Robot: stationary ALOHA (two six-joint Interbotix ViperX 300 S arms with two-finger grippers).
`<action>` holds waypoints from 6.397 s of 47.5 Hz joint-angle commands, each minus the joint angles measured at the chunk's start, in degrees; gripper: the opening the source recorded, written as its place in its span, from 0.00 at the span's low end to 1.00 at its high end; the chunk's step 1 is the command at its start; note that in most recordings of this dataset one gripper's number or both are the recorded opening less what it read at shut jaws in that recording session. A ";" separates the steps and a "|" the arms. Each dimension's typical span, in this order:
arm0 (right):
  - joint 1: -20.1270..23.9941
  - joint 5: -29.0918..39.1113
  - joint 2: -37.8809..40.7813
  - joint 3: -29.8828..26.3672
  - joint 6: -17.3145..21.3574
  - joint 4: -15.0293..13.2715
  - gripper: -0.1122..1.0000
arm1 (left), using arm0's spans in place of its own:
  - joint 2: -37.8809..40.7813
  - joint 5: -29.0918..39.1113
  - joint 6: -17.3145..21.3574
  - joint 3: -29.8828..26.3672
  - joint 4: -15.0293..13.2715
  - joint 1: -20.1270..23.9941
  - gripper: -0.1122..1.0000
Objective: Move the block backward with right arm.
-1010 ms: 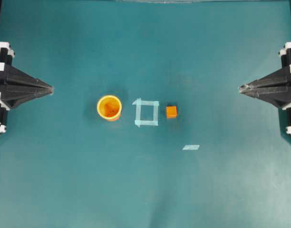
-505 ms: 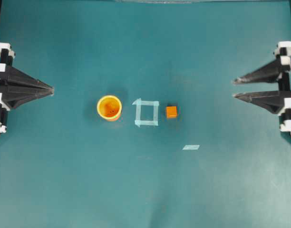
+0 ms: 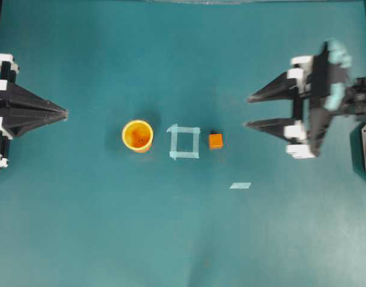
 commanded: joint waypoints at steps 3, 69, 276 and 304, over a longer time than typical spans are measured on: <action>0.09 1.23 7.21 -4.92 -0.09 0.00 0.65 | 0.44 -0.18 0.00 -1.67 0.18 -0.09 0.10; 2.55 -3.69 32.70 -10.81 -0.18 -0.18 0.65 | 0.44 0.09 0.00 -1.67 0.18 -0.09 0.10; -28.65 27.69 27.51 -35.86 -0.53 -1.67 0.46 | 0.09 1.76 -0.09 -2.29 0.18 0.00 0.10; -28.74 27.86 27.51 -35.86 -0.53 -1.67 0.46 | 0.09 1.67 -0.09 -2.29 0.18 -0.09 0.10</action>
